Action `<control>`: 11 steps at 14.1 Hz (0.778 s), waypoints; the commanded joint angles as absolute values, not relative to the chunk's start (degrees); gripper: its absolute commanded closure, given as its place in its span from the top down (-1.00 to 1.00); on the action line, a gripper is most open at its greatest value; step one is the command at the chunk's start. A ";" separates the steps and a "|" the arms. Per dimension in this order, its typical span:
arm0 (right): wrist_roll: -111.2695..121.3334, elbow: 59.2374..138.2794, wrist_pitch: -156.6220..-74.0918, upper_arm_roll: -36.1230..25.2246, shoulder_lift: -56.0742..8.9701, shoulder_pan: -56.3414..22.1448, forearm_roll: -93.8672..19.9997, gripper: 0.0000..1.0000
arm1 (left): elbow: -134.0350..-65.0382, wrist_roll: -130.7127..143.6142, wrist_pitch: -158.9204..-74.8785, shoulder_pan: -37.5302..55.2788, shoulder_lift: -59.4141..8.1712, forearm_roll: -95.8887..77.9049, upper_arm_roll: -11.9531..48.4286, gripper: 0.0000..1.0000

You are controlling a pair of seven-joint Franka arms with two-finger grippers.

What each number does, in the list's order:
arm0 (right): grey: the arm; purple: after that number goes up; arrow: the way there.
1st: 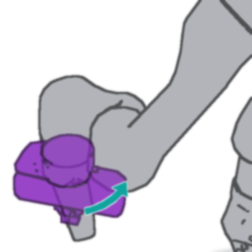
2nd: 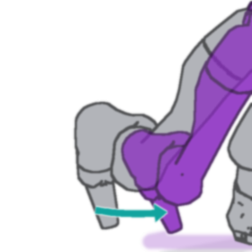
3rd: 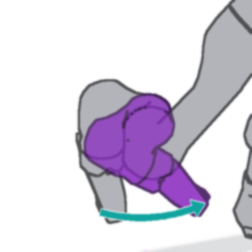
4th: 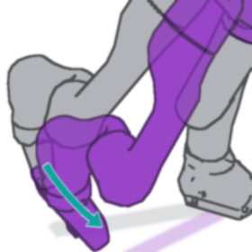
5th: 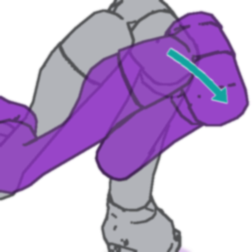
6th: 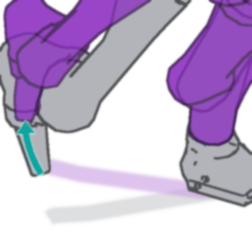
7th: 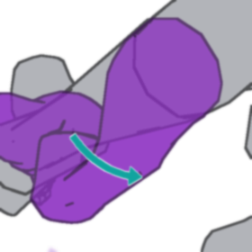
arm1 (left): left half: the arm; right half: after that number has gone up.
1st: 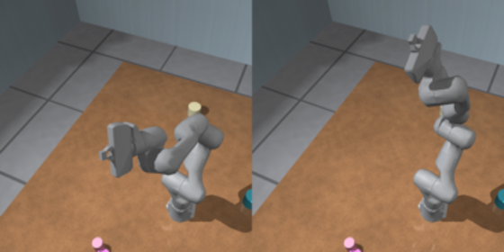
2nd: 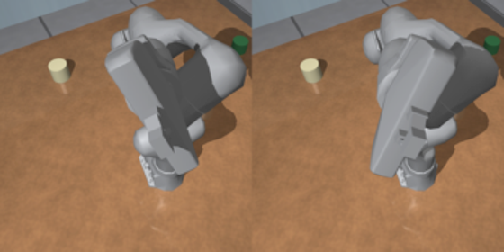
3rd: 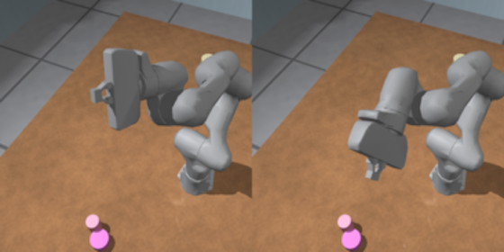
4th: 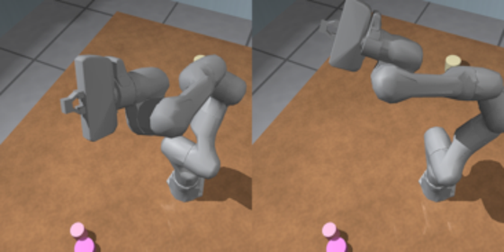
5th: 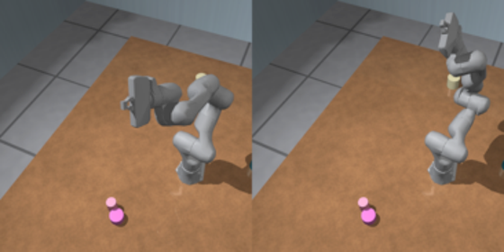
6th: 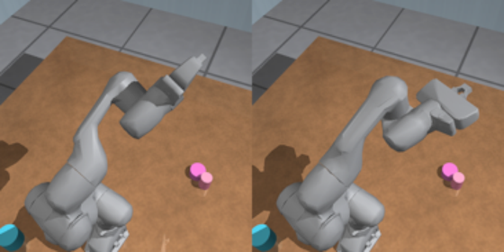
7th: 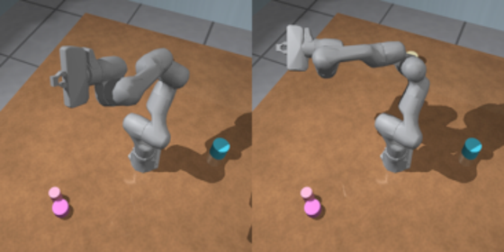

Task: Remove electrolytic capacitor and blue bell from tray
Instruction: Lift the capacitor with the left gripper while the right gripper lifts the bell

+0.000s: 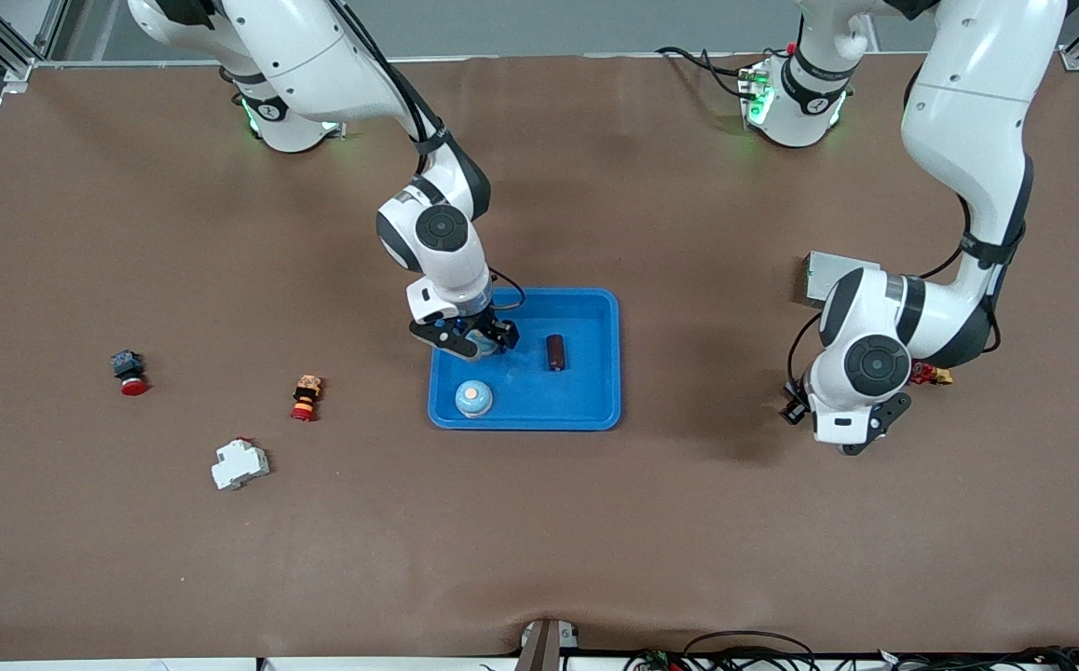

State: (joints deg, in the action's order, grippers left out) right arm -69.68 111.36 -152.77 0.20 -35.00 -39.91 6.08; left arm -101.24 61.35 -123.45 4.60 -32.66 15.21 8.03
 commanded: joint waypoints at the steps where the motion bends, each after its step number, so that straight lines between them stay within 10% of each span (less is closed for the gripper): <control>1: -71.63 109.95 -152.32 -0.18 -35.60 -40.25 8.88 -1.00 | -100.04 64.50 -117.27 4.92 -28.48 13.99 12.55 1.00; 8: -59.73 107.05 -138.99 0.17 -29.90 -34.38 8.35 -1.00 | -86.94 75.06 -114.96 18.78 -36.45 13.88 17.84 1.00; 11: -39.81 107.66 -130.54 0.26 -24.36 -24.65 8.00 -1.00 | -84.02 74.18 -121.00 24.77 -41.91 19.41 17.67 0.71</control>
